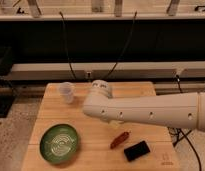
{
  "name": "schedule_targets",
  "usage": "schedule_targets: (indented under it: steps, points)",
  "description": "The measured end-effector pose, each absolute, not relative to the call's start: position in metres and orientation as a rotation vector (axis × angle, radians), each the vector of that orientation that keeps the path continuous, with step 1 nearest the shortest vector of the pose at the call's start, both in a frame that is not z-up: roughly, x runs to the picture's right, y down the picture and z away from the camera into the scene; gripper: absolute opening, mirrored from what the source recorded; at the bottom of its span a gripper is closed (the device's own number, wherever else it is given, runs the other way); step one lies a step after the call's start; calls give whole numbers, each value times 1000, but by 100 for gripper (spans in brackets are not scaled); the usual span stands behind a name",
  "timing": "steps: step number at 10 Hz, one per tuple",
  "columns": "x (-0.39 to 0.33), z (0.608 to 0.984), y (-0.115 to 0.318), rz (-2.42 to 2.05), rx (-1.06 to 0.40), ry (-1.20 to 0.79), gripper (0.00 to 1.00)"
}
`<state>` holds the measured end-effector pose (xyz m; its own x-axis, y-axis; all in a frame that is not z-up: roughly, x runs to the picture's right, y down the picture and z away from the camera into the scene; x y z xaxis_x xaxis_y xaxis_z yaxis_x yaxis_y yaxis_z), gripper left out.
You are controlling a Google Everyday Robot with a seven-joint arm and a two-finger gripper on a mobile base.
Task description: Drag the ceramic bowl in a circle
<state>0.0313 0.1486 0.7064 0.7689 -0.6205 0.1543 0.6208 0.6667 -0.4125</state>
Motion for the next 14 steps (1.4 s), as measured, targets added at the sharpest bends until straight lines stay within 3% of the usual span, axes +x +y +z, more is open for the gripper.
schedule_targets:
  steps: [14]
  points:
    - [-44,727,205,-979,-465,-211,80]
